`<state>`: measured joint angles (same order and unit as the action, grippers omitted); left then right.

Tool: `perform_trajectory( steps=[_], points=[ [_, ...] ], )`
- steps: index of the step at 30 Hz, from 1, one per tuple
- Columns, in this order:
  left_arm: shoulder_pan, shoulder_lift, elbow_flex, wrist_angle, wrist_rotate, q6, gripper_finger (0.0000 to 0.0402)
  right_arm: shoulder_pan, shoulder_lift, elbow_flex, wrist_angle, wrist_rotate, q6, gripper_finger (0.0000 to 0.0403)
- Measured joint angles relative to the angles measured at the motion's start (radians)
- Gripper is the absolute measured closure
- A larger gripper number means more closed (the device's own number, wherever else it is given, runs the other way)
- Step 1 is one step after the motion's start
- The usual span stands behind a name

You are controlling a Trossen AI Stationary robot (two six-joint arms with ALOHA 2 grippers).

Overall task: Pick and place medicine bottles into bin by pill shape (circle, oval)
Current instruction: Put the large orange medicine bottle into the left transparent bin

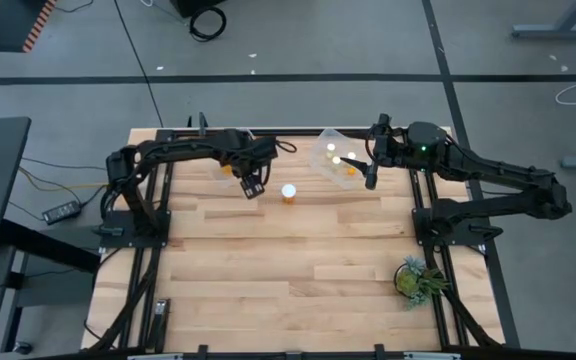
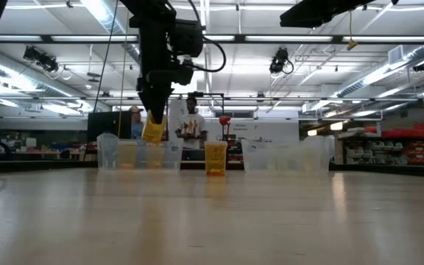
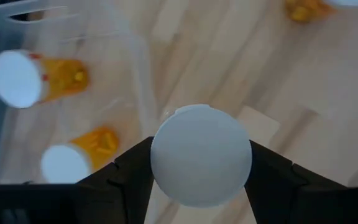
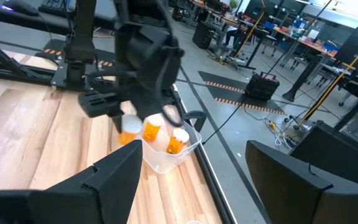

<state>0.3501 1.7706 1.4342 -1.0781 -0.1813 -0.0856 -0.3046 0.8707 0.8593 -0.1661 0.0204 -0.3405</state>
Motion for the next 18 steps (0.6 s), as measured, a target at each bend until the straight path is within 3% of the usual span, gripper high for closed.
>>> perform_trajectory(
  steps=[18],
  points=[
    [0.179,0.000,0.000,0.113,-0.002,0.074,0.0187,0.000,0.000,0.000,0.000,0.000,0.003,0.0109]
  ],
)
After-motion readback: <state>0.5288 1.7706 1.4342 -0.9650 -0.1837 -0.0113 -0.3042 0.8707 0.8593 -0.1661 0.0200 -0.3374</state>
